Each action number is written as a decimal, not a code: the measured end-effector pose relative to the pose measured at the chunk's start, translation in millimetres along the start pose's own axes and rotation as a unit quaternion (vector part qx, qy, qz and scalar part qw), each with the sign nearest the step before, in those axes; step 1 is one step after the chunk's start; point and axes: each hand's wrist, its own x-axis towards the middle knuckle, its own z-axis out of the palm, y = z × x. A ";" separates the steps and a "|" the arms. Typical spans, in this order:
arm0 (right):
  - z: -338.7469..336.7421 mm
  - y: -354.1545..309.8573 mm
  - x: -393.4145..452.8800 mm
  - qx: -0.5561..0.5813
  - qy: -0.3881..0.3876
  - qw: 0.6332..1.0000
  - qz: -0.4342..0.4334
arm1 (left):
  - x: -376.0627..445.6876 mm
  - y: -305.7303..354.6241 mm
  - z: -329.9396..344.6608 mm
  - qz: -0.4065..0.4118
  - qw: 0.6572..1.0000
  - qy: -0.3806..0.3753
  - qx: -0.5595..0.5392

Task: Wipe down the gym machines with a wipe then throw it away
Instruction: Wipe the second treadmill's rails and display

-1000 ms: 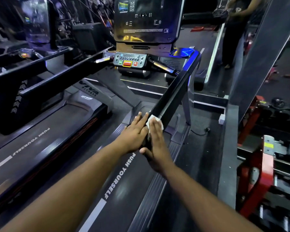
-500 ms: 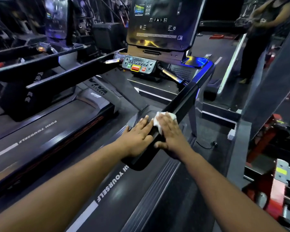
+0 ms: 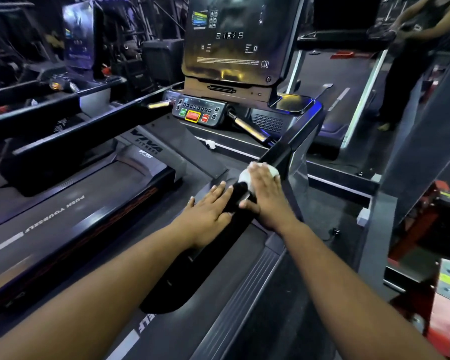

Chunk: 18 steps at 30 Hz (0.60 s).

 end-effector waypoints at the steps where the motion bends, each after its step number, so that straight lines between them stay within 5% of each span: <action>1: -7.5 9.1 11.5 0.003 0.003 1.000 0.027 | 3.7 1.5 -0.5 0.002 1.000 0.002 0.003; 4: -18.7 20.4 27.6 -0.025 -0.014 0.999 0.042 | 18.5 7.7 -1.5 0.005 1.000 0.008 0.014; 11: -17.0 20.6 0.3 -0.055 -0.065 0.993 -0.083 | 42.2 13.7 0.4 0.005 1.000 0.014 0.025; 18: -48.1 62.0 62.4 -0.071 -0.059 0.995 0.029 | 59.5 24.2 -3.5 0.010 0.999 0.019 0.045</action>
